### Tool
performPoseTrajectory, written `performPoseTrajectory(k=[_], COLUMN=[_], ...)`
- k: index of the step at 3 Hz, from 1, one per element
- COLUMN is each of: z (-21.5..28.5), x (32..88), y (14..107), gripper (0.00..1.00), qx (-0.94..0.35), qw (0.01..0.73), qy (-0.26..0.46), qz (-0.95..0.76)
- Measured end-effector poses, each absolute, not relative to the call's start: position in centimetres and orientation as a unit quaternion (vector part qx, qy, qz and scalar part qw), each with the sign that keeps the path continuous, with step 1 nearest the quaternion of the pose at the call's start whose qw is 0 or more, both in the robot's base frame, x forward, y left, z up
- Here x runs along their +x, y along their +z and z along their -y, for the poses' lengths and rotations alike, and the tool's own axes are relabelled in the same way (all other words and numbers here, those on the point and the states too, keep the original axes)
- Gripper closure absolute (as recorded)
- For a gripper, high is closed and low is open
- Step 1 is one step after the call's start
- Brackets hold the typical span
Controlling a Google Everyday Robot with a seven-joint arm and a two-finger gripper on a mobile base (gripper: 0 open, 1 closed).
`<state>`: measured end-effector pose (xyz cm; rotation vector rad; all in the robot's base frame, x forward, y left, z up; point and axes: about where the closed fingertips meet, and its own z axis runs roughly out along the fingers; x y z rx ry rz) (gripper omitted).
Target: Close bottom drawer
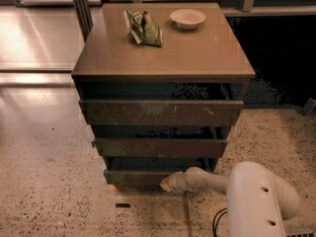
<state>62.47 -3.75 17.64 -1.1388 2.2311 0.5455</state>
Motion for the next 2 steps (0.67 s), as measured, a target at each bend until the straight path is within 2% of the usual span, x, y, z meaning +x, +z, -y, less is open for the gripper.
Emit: performPoseTrajectory(k=[1, 2], z=[2.47, 2.47], x=[65.88, 65.88], y=[18.75, 18.75], gripper=[1.0, 1.0], qx=[-0.424, -0.424], qw=[0.317, 0.317], qy=[0.204, 0.204], qz=[-0.824, -0.824])
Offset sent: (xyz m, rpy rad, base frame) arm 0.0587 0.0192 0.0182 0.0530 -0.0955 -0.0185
